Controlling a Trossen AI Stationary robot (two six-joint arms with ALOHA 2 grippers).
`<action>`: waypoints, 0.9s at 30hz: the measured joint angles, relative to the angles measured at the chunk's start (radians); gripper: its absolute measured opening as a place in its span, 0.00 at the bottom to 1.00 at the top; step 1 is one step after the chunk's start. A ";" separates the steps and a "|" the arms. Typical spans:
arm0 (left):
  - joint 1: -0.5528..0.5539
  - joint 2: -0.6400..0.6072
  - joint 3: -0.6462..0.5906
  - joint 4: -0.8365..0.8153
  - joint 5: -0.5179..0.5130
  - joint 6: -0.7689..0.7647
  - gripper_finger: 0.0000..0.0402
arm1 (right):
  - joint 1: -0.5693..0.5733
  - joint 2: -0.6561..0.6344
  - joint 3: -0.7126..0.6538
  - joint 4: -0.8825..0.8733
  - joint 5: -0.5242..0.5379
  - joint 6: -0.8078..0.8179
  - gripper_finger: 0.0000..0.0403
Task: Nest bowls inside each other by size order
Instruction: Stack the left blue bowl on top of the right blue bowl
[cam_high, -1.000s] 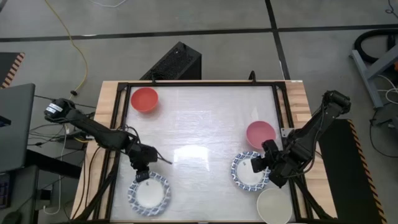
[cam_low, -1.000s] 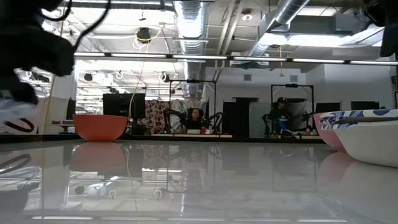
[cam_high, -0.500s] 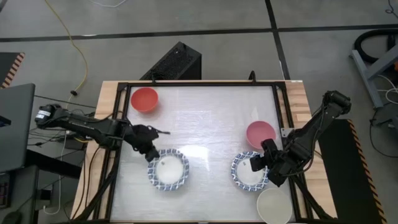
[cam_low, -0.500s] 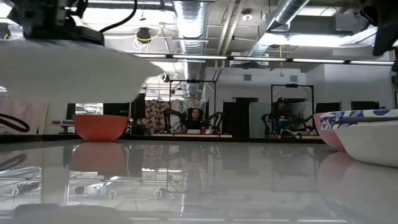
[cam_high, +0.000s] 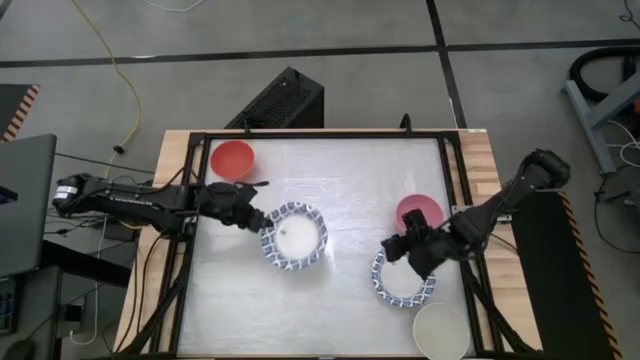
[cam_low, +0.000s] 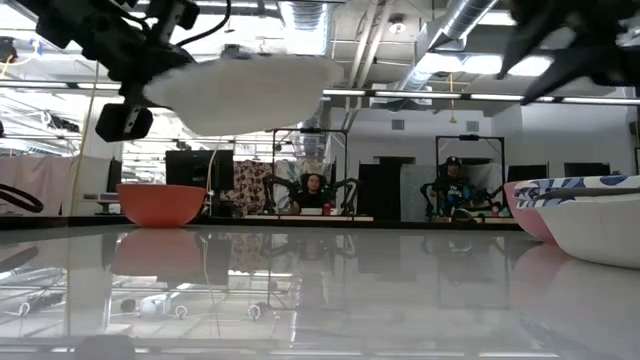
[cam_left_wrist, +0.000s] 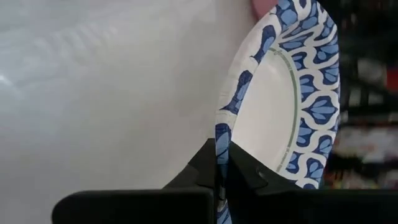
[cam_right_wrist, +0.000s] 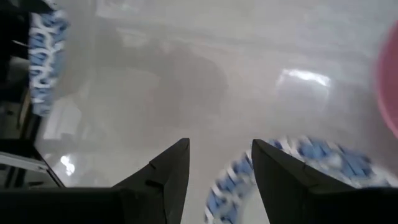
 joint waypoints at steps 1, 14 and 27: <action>0.005 0.000 0.000 0.003 -0.011 -0.015 0.00 | -0.022 0.000 0.000 0.027 0.000 -0.033 0.48; 0.035 0.000 0.000 0.108 -0.169 -0.121 0.00 | -0.306 0.002 0.000 0.426 -0.066 -0.466 0.48; 0.034 0.005 0.056 0.085 -0.244 -0.181 0.00 | -0.431 0.002 0.000 0.556 -0.143 -0.646 0.48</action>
